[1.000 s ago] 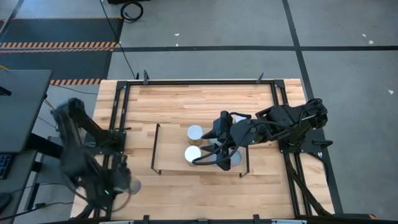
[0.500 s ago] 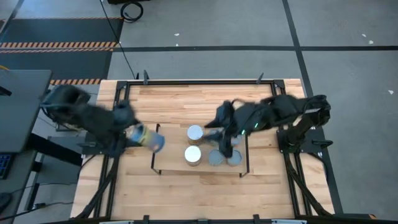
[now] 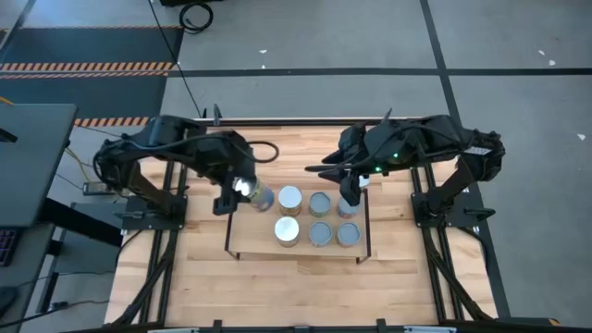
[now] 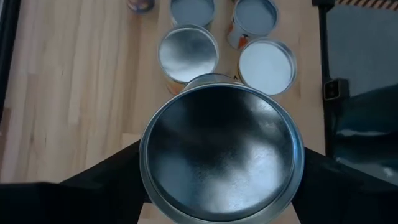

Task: Pick and place cans onto a shelf
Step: Put the bottom large canned peaches on the shelf

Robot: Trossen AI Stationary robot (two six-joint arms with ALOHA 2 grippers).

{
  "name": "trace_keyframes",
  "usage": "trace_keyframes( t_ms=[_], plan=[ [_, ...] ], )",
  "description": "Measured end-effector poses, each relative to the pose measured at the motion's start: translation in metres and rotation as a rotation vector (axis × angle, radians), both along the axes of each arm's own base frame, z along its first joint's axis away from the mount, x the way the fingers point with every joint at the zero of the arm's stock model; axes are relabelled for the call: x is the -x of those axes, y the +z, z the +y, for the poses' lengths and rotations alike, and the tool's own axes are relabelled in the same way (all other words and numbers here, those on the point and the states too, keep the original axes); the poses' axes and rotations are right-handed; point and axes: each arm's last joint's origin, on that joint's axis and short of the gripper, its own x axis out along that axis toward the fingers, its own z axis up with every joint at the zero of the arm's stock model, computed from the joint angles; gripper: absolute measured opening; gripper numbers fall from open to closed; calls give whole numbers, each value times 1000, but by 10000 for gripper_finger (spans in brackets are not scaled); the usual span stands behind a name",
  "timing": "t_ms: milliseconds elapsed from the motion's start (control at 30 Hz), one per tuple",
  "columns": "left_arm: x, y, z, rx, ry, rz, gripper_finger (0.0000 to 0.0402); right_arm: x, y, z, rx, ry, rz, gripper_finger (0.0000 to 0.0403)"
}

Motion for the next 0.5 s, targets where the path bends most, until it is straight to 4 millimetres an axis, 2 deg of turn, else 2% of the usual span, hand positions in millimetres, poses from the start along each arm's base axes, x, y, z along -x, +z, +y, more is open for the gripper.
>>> trace_keyframes(
  t_ms=[167, 367, 500],
  plan=[
    [-8, -9, -1, -16, -22, 32, 313, 4, -6, -5, 33, -4, 78, 187],
    [8, -35, 0, -23, -3, 150, 314, 7, -9, -7, 101, 36, 141, 187],
    [5, -46, 0, -27, 14, 166, 315, 7, -10, -9, 156, 62, 151, 187]
  ],
)
